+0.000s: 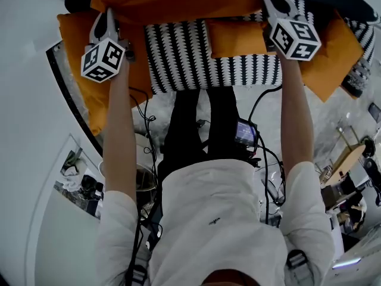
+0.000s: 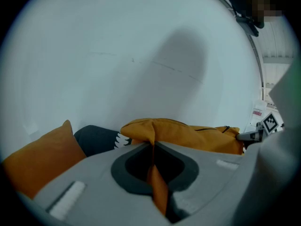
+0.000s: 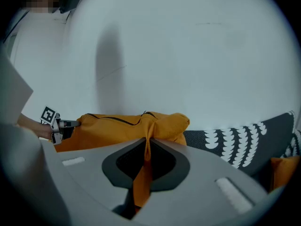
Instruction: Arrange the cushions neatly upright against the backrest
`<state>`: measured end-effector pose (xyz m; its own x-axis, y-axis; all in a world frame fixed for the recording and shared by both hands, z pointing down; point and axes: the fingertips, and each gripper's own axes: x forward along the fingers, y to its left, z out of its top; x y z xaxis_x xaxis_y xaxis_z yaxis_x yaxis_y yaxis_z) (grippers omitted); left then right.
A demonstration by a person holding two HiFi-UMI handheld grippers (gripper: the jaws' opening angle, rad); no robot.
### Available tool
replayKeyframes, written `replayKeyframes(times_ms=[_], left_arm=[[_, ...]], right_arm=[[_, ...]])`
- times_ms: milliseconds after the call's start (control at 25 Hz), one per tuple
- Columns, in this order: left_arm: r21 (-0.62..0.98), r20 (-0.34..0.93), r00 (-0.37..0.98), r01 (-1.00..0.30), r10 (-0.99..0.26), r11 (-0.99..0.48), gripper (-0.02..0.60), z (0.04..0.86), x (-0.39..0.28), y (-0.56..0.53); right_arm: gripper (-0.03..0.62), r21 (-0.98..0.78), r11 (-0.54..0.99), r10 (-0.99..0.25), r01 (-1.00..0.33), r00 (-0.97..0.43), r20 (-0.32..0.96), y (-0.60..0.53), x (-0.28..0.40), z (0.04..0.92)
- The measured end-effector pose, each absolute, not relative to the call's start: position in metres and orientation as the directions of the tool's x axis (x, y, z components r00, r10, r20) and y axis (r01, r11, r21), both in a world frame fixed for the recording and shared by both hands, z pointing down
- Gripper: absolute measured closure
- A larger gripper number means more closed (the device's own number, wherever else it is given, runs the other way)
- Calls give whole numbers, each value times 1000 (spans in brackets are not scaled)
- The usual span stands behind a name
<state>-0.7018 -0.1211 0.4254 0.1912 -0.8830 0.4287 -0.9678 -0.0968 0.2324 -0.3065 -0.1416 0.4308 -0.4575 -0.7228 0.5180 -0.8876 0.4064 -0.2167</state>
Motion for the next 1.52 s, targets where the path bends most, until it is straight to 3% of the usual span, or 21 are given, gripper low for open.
replayKeyframes(times_ms=[680, 1120, 1400, 1520], left_arm=[[175, 506, 206, -975, -838, -134, 571, 454, -710, -121], [151, 541, 150, -985, -827, -80, 567, 481, -716, -129], [190, 574, 165, -980, -802, -65, 544, 483, -720, -131], [133, 579, 135, -989, -804, -71, 501, 478, -723, -128]], right_arm=[[540, -134, 332, -685, -934, -336, 647, -146, -316, 482], [513, -145, 348, -659, -926, -352, 665, -152, -323, 502], [484, -113, 336, -655, -935, -319, 685, -151, -323, 501], [452, -89, 322, -668, -942, -293, 684, -151, -320, 499]])
